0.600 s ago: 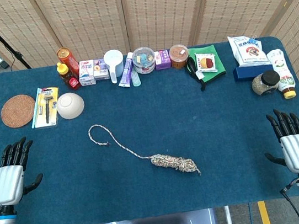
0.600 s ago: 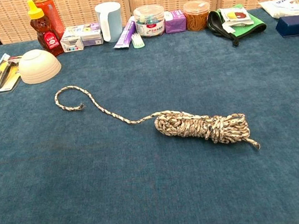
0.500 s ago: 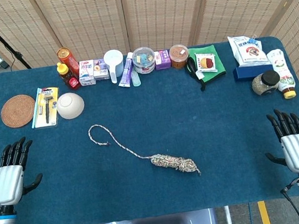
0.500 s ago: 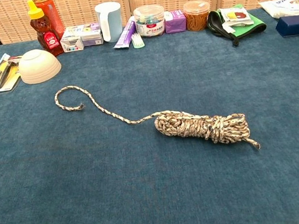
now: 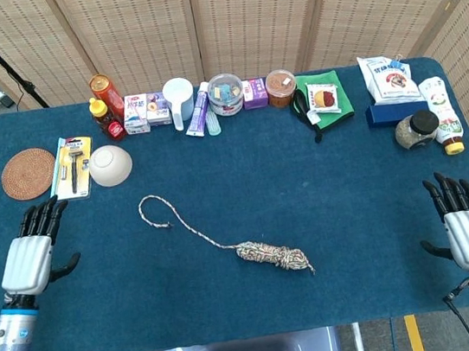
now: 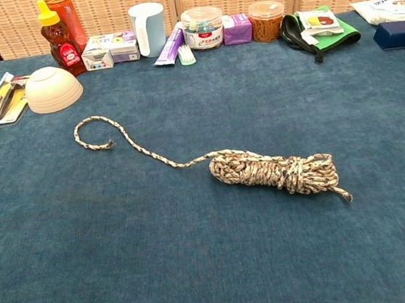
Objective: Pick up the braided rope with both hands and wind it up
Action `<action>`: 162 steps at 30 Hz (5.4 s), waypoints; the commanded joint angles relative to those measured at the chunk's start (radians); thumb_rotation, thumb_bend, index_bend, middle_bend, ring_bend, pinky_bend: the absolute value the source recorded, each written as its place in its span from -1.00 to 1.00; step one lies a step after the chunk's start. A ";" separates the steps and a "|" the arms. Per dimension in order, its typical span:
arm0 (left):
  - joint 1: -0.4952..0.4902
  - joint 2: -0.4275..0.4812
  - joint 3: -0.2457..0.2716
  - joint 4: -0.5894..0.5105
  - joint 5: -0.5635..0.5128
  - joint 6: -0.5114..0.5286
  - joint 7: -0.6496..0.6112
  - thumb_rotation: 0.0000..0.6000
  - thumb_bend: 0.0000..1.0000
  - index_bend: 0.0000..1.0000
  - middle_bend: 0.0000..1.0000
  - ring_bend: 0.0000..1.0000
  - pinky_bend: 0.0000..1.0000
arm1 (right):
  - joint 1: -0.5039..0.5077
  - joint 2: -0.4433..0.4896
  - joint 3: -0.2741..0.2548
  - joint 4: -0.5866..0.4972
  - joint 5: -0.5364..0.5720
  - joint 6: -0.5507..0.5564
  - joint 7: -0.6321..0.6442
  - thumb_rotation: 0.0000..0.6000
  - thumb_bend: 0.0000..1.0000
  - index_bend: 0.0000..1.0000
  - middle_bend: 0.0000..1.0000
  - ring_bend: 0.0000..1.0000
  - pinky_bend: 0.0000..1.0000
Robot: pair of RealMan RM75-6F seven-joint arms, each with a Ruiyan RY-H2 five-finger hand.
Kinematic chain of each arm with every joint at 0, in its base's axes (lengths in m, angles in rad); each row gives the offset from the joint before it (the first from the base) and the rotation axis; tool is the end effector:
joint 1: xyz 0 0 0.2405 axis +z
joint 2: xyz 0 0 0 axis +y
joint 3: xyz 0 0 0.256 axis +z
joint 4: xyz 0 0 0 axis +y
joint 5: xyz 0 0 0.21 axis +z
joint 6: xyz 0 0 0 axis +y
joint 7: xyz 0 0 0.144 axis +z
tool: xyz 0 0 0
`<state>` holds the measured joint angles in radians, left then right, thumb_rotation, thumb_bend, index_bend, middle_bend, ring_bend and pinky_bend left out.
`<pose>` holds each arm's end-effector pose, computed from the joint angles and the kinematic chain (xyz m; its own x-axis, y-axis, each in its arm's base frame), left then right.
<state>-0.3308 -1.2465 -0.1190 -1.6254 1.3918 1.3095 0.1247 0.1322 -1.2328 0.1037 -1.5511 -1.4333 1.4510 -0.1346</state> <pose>-0.2552 0.2625 0.1075 0.3707 0.0401 0.9279 0.9197 -0.1552 -0.3607 -0.3096 -0.2069 0.1344 0.4571 0.0271 0.8890 -0.8894 0.0180 0.4568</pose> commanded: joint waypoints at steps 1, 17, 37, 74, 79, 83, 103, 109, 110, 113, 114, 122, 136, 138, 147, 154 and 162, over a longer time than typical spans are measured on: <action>-0.070 -0.045 -0.048 0.044 -0.034 -0.075 -0.002 1.00 -0.53 -1.00 -1.00 -1.00 -1.00 | 0.003 0.002 0.004 0.001 -0.001 -0.001 0.006 1.00 -1.00 -1.00 -1.00 -1.00 -1.00; -0.326 -0.275 -0.151 0.339 -0.211 -0.347 0.102 1.00 -0.52 -0.68 -1.00 -1.00 -1.00 | 0.018 -0.001 0.008 0.033 0.030 -0.048 0.024 1.00 -1.00 -1.00 -1.00 -1.00 -1.00; -0.478 -0.476 -0.165 0.585 -0.353 -0.482 0.209 1.00 -0.48 -0.31 -1.00 -1.00 -1.00 | 0.032 -0.012 0.011 0.046 0.065 -0.090 0.025 1.00 -1.00 -1.00 -1.00 -1.00 -1.00; -0.546 -0.586 -0.156 0.686 -0.446 -0.507 0.276 1.00 -0.32 0.03 -1.00 -1.00 -1.00 | 0.035 0.000 0.012 0.042 0.077 -0.104 0.056 1.00 -1.00 -1.00 -1.00 -1.00 -1.00; -0.548 -0.583 -0.159 0.687 -0.455 -0.511 0.279 1.00 -0.31 0.06 -1.00 -1.00 -1.00 | 0.037 0.000 0.011 0.043 0.079 -0.108 0.056 1.00 -1.00 -1.00 -1.00 -1.00 -1.00; -0.548 -0.581 -0.158 0.685 -0.461 -0.512 0.281 1.00 -0.31 0.10 -1.00 -1.00 -1.00 | 0.037 0.000 0.011 0.042 0.078 -0.107 0.058 1.00 -1.00 -1.00 -1.00 -1.00 -1.00; -0.529 -0.500 -0.158 0.553 -0.423 -0.440 0.275 1.00 -0.26 0.14 -1.00 -1.00 -1.00 | 0.040 0.001 0.004 0.039 0.065 -0.109 0.064 1.00 -1.00 -1.00 -1.00 -1.00 -1.00; -0.523 -0.410 -0.163 0.429 -0.408 -0.407 0.307 1.00 -0.26 0.14 -1.00 -1.00 -1.00 | 0.059 -0.005 -0.009 0.032 0.014 -0.120 0.087 1.00 -1.00 -1.00 -1.00 -1.00 -1.00; -0.524 -0.393 -0.165 0.404 -0.408 -0.400 0.318 1.00 -0.26 0.14 -1.00 -1.00 -1.00 | 0.071 -0.004 -0.013 0.035 0.004 -0.138 0.097 1.00 -1.00 -1.00 -1.00 -1.00 -1.00; -0.526 -0.356 -0.176 0.341 -0.416 -0.381 0.339 1.00 -0.26 0.15 -1.00 -1.00 -1.00 | 0.104 0.008 -0.013 0.024 -0.005 -0.189 0.105 1.00 -1.00 -1.00 -1.00 -1.00 -1.00; -0.527 -0.346 -0.180 0.324 -0.419 -0.375 0.345 1.00 -0.26 0.15 -1.00 -1.00 -1.00 | 0.116 0.012 -0.011 0.017 -0.006 -0.204 0.100 1.00 -1.00 -1.00 -1.00 -1.00 -1.00; -0.539 -0.287 -0.200 0.221 -0.449 -0.341 0.379 1.00 -0.26 0.15 -1.00 -1.00 -1.00 | 0.231 0.046 0.013 -0.100 0.010 -0.359 0.043 1.00 -1.00 -1.00 -1.00 -1.00 -1.00; -0.575 -0.267 -0.219 0.199 -0.462 -0.329 0.359 1.00 -0.26 0.15 -1.00 -1.00 -1.00 | 0.370 0.054 0.020 -0.254 0.107 -0.542 -0.096 1.00 -1.00 -1.00 -1.00 -1.00 -1.00; -0.577 -0.264 -0.218 0.195 -0.463 -0.327 0.361 1.00 -0.26 0.15 -1.00 -1.00 -1.00 | 0.373 0.057 0.016 -0.277 0.104 -0.545 -0.090 1.00 -1.00 -1.00 -1.00 -1.00 -1.00; -0.587 -0.258 -0.227 0.176 -0.479 -0.316 0.344 1.00 -0.26 0.14 -1.00 -1.00 -1.00 | 0.394 -0.013 -0.003 -0.293 0.045 -0.535 -0.044 1.00 -1.00 -1.00 -1.00 -1.00 -1.00; -0.596 -0.248 -0.223 0.160 -0.476 -0.306 0.348 1.00 -0.26 0.15 -1.00 -1.00 -1.00 | 0.439 -0.165 0.010 -0.254 0.245 -0.540 -0.247 1.00 -1.00 -1.00 -1.00 -1.00 -1.00; -0.605 -0.252 -0.213 0.160 -0.476 -0.304 0.343 1.00 -0.26 0.15 -1.00 -1.00 -1.00 | 0.498 -0.237 0.017 -0.324 0.496 -0.458 -0.491 1.00 -1.00 -1.00 -1.00 -1.00 -1.00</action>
<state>-0.9360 -1.4988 -0.3318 -1.4653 0.9154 1.0054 0.4680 0.6026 -1.4329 0.1170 -1.8535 -0.9923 0.9573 -0.5652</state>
